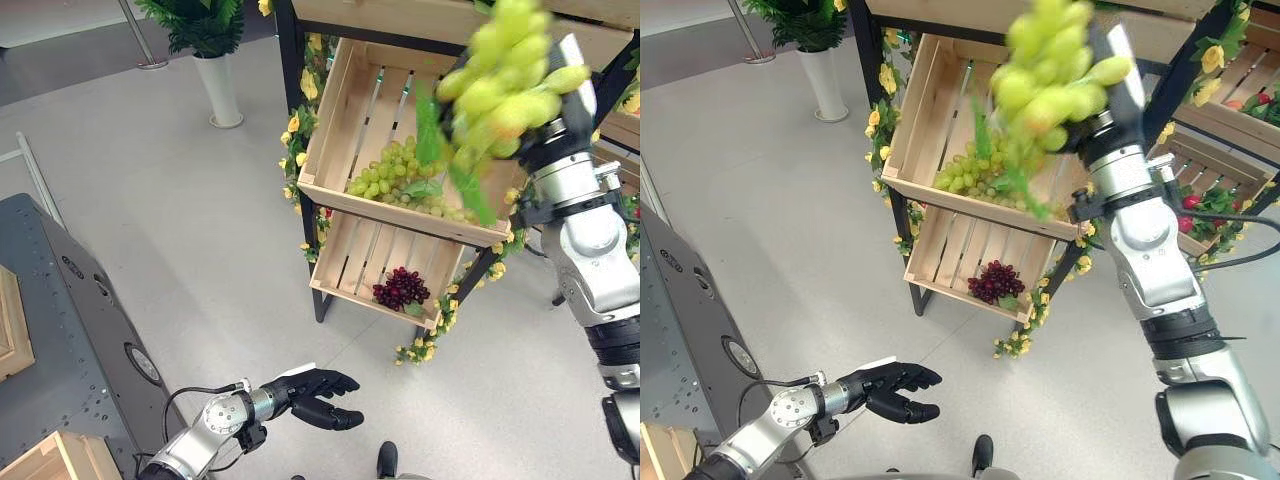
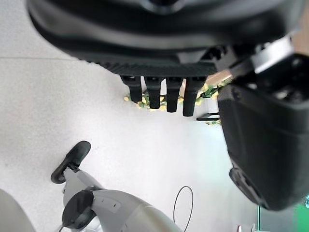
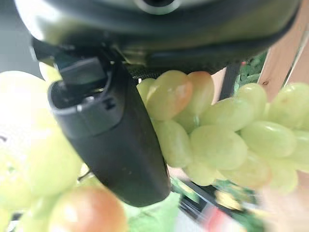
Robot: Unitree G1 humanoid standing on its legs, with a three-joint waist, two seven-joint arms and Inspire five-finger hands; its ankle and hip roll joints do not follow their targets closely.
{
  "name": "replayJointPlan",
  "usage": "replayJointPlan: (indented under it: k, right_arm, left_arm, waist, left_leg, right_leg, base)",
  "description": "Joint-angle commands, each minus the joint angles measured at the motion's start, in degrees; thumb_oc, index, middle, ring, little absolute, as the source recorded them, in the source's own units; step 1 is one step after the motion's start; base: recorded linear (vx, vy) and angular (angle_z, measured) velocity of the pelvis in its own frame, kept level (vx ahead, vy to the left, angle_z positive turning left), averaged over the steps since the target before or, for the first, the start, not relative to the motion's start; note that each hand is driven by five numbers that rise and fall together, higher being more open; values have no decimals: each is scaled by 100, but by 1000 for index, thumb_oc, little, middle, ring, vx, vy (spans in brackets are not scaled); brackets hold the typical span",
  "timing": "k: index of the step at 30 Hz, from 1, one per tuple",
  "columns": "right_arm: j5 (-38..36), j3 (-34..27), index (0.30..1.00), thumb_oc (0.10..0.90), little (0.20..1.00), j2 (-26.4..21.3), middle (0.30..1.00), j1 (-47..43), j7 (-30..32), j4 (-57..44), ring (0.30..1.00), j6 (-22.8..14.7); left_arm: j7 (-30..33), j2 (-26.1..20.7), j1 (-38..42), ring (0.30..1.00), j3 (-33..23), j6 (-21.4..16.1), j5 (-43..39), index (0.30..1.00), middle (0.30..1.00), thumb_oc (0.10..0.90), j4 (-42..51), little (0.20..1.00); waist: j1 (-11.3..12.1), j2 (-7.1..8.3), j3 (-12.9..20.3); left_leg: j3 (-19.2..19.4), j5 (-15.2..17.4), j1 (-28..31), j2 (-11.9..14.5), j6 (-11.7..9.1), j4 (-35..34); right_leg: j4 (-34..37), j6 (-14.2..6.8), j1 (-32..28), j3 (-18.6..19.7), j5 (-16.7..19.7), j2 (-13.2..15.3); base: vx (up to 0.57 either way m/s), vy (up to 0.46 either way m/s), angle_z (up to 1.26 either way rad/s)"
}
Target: Pick up the fruits from the basket on one side to the basket on the other side
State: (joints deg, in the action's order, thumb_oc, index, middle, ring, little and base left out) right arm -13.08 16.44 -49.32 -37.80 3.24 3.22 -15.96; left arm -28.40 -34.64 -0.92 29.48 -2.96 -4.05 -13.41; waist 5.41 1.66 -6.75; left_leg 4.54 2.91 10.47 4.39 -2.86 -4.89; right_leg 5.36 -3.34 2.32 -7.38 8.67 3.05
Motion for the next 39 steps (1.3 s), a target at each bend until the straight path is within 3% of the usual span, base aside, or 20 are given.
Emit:
replayJointPlan:
  k: [1,6,13,21,28,31,39]
  right_arm:
    - [785,119,300,400,300,-613,300,-1264,312,211,300,-787]
    - [1272,809,300,400,300,-990,300,-1493,406,537,300,-853]
    - [2660,1531,300,400,300,-1480,300,-1664,956,672,300,-941]
    - [3337,1750,300,400,300,-1415,300,-1659,1491,1330,300,-699]
    - [3506,1707,300,400,300,-1417,300,-1865,2611,2338,300,210]
    - [2999,1504,300,400,300,-1495,300,-1926,2987,2469,300,680]
    - [2296,1009,300,400,300,-1325,300,-1801,3121,2686,300,1580]
  left_arm:
    - [-67,-263,616,900,401,-356,-223,900,900,800,501,900]
    - [-105,-346,660,900,491,-355,-204,900,900,800,581,900]
    - [-112,-474,634,900,495,-403,-238,900,900,800,619,900]
    - [-97,-504,568,900,519,-448,-275,900,900,800,630,900]
    - [-70,-659,651,900,564,-470,-425,900,900,800,721,900]
    - [-41,-754,706,900,592,-505,-505,900,900,800,802,900]
    - [183,-738,790,900,761,-508,-620,900,900,800,790,900]
  waist:
    - [71,261,292]
    - [138,297,183]
    - [200,341,101]
    - [268,314,60]
    - [371,241,-201]
    - [380,179,-369]
    - [307,91,-464]
  left_leg:
    - [-473,-72,-488,-136,51,-11]
    - [-528,-107,-551,-144,65,-11]
    - [-583,-120,-622,-164,85,-11]
    - [-600,-120,-628,-167,88,-11]
    - [-639,-173,-790,-148,71,-11]
    - [-680,-193,-900,-150,77,-11]
    - [-682,-169,-948,-164,77,-11]
  right_leg:
    - [-36,-540,-772,-299,-708,531]
    - [-36,-564,-732,-325,-679,539]
    - [-36,-611,-674,-356,-633,551]
    - [-36,-618,-685,-409,-635,567]
    - [-36,-625,-556,-476,-587,560]
    - [-36,-635,-463,-481,-561,557]
    - [-36,-631,-386,-410,-570,557]
  base:
    - [45,-3,8]
    - [18,-4,12]
    - [1,-9,4]
    - [5,-1,6]
    - [-63,-21,13]
    - [-85,-28,2]
    - [-11,1,2]
